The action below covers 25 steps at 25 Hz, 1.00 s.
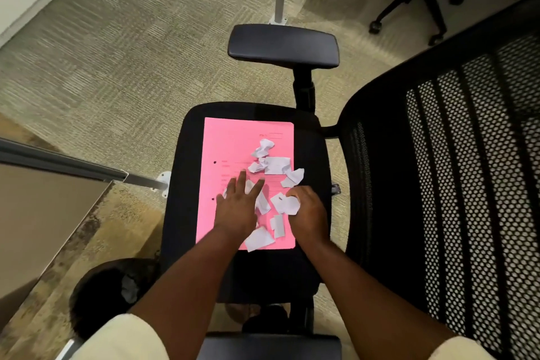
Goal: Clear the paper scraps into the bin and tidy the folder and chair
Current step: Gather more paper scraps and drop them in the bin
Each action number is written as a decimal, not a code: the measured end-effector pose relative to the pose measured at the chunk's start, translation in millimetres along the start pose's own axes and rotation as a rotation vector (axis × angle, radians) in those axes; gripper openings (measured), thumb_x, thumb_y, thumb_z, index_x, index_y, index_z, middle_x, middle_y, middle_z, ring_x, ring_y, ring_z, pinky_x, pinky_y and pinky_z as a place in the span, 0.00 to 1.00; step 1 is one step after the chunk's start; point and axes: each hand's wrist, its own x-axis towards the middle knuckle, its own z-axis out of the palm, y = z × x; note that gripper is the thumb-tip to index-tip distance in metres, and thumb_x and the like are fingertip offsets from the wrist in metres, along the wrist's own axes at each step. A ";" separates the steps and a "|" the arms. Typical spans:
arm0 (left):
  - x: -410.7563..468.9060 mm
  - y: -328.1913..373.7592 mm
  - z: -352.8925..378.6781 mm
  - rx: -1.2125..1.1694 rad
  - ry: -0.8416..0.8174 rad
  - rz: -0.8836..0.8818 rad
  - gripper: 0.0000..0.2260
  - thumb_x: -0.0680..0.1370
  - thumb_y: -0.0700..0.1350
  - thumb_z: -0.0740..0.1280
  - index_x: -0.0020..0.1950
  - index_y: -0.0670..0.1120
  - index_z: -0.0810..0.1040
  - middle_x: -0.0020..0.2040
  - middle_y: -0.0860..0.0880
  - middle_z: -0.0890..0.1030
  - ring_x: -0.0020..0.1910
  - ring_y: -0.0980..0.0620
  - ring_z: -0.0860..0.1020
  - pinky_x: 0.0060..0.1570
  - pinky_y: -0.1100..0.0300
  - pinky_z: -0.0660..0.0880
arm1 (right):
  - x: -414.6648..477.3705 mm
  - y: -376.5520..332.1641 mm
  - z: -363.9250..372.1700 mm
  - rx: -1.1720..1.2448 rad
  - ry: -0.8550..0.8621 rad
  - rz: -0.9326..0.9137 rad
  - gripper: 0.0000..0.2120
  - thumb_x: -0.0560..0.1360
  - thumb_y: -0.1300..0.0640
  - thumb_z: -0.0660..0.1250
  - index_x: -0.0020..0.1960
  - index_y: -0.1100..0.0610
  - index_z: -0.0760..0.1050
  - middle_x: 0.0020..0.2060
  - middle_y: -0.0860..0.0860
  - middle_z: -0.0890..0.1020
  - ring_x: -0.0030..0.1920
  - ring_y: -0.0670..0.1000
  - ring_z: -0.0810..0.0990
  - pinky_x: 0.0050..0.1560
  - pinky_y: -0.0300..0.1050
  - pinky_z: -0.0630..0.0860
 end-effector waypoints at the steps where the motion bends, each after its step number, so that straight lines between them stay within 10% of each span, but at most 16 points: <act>1: 1.8 1.8 1.9 0.017 0.001 0.007 0.39 0.77 0.53 0.70 0.79 0.63 0.48 0.82 0.47 0.45 0.80 0.39 0.49 0.71 0.35 0.60 | -2.1 4.6 -2.6 0.001 0.004 0.004 0.06 0.74 0.63 0.72 0.51 0.58 0.80 0.50 0.54 0.82 0.51 0.54 0.79 0.47 0.49 0.78; 10: 11.9 4.8 11.1 0.003 0.062 0.036 0.18 0.77 0.42 0.69 0.67 0.49 0.76 0.64 0.47 0.75 0.61 0.46 0.72 0.54 0.51 0.79 | -22.7 32.6 -5.5 -0.043 -0.019 0.086 0.19 0.73 0.66 0.71 0.61 0.53 0.80 0.54 0.51 0.83 0.54 0.53 0.79 0.48 0.50 0.79; 22: -15.8 -26.4 -24.3 -0.250 0.159 -0.081 0.07 0.78 0.40 0.68 0.56 0.45 0.80 0.53 0.45 0.79 0.50 0.46 0.78 0.50 0.54 0.77 | -33.0 24.0 24.8 -0.241 -0.215 0.006 0.22 0.76 0.57 0.66 0.67 0.39 0.74 0.63 0.42 0.77 0.54 0.42 0.78 0.46 0.26 0.70; 25: -26.2 -38.1 -24.3 -0.260 0.119 -0.074 0.06 0.78 0.39 0.67 0.53 0.45 0.81 0.53 0.46 0.79 0.50 0.45 0.79 0.49 0.53 0.77 | -30.7 14.9 36.8 -0.149 -0.274 0.056 0.25 0.76 0.56 0.66 0.71 0.39 0.71 0.67 0.48 0.75 0.62 0.51 0.76 0.60 0.46 0.76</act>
